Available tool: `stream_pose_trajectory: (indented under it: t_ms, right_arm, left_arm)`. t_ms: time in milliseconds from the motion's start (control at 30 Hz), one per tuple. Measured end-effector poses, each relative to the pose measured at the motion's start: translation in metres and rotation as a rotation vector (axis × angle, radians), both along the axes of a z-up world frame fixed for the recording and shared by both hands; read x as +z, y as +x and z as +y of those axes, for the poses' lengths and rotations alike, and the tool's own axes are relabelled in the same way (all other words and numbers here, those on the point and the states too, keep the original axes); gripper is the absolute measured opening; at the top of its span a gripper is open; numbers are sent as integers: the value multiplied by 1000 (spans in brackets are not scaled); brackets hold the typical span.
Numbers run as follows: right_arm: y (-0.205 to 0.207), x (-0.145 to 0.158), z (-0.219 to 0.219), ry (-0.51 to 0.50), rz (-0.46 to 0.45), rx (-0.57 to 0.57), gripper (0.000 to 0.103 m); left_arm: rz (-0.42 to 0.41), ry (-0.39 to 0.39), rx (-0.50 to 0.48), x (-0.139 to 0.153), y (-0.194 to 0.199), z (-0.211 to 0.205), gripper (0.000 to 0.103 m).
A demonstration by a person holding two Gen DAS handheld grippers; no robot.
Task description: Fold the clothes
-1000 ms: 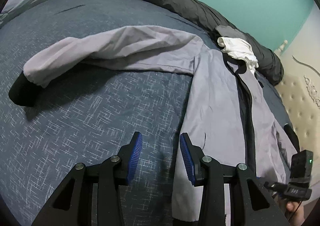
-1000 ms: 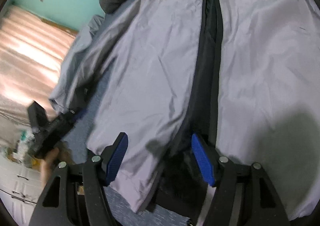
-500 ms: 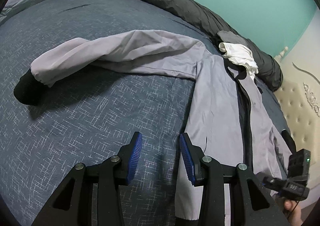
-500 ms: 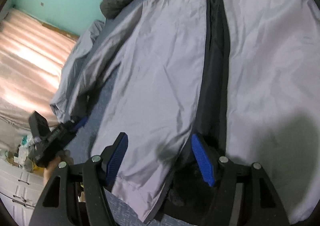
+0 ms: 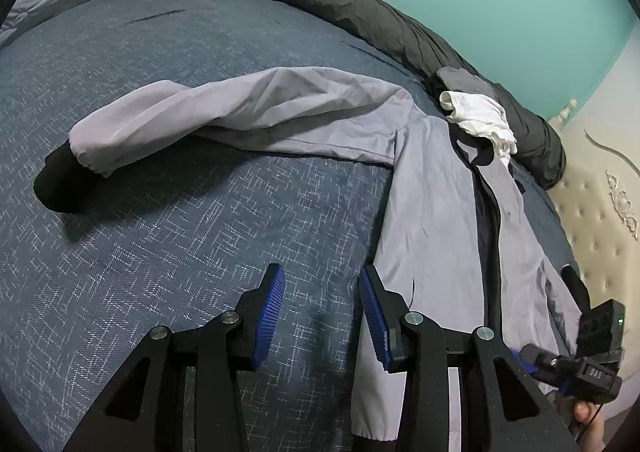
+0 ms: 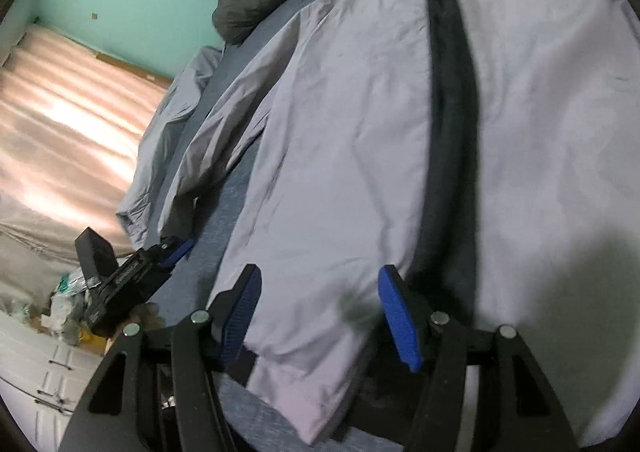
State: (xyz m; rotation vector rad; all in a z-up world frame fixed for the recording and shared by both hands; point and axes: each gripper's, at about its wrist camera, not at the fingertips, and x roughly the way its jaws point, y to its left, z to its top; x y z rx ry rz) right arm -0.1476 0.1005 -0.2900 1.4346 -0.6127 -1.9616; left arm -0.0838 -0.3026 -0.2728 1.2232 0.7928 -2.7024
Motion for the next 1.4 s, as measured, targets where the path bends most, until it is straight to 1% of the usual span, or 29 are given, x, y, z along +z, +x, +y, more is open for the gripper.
stream_pose_trajectory:
  t_ms: [33, 67, 100, 167, 267, 433, 500, 600, 667, 700, 733, 767, 800, 833, 933, 1033, 1100, 1133, 1267, 1300, 1333, 1367, 1400]
  right_arm:
    - [-1, -2, -4, -6, -11, 9, 61]
    - [-2, -11, -5, 6, -32, 10, 61]
    - [-1, -18, -5, 26, -45, 2, 61]
    - [1, -29, 4, 13, -77, -32, 61]
    - [4, -31, 14, -12, -87, -59, 61]
    - [5, -28, 2, 5, -86, -17, 61]
    - [6, -30, 1, 11, -86, -12, 63]
    - [7, -34, 0, 18, -86, -6, 63]
    - [7, -36, 4, 10, -93, -18, 57]
    - [6, -36, 5, 10, -94, -23, 48]
    - [7, -37, 6, 7, -95, -27, 38]
    - [8, -37, 10, 1, -93, -29, 31]
    - [9, -35, 12, -1, -84, -32, 18]
    - [10, -34, 15, -3, -76, -36, 11]
    - [9, -22, 15, -18, -40, -34, 4]
    - [7, -7, 13, -35, -1, -26, 2]
    - [5, 2, 12, -44, 24, -20, 2]
    - [3, 3, 10, -34, 23, -15, 2]
    - [2, -11, 8, 7, -51, -6, 6]
    - [4, -16, 8, 23, -69, -3, 21]
    - [5, -19, 7, 42, -80, -3, 50]
    - [5, -23, 6, 37, -89, -9, 57]
    - [6, -27, 5, 32, -99, -15, 57]
  left_arm:
    - [0, 1, 1, 0, 1, 0, 43]
    - [0, 2, 2, 0, 1, -1, 43]
    - [0, 4, 4, 0, 2, -2, 43]
    - [0, 4, 9, 1, 3, -3, 43]
    - [1, 7, 14, 1, 2, -6, 43]
    - [5, 2, 14, 3, 2, -5, 43]
    - [2, 0, 14, 2, 3, -5, 43]
    - [-4, 1, 17, 0, 4, -5, 43]
    - [-6, 0, 15, 0, 4, -6, 43]
    - [-5, 1, 15, 1, 4, -6, 43]
    - [-4, 1, 13, 1, 3, -6, 43]
    - [-3, 0, 11, 2, 4, -6, 43]
    - [-2, -1, 11, 2, 3, -6, 43]
    - [-2, -3, 10, 3, 3, -6, 43]
    - [-5, 0, 15, 2, 3, -6, 43]
    - [-6, 2, 15, 2, 3, -7, 43]
    - [-6, 3, 15, 1, 3, -6, 43]
    - [-7, 3, 14, 1, 3, -6, 43]
    - [-5, 3, 17, 2, 3, -7, 43]
    - [-4, 3, 17, 2, 4, -8, 43]
    - [-3, 3, 18, 2, 4, -8, 43]
    - [-3, 3, 18, 2, 4, -8, 43]
    - [-2, 3, 18, 2, 4, -8, 43]
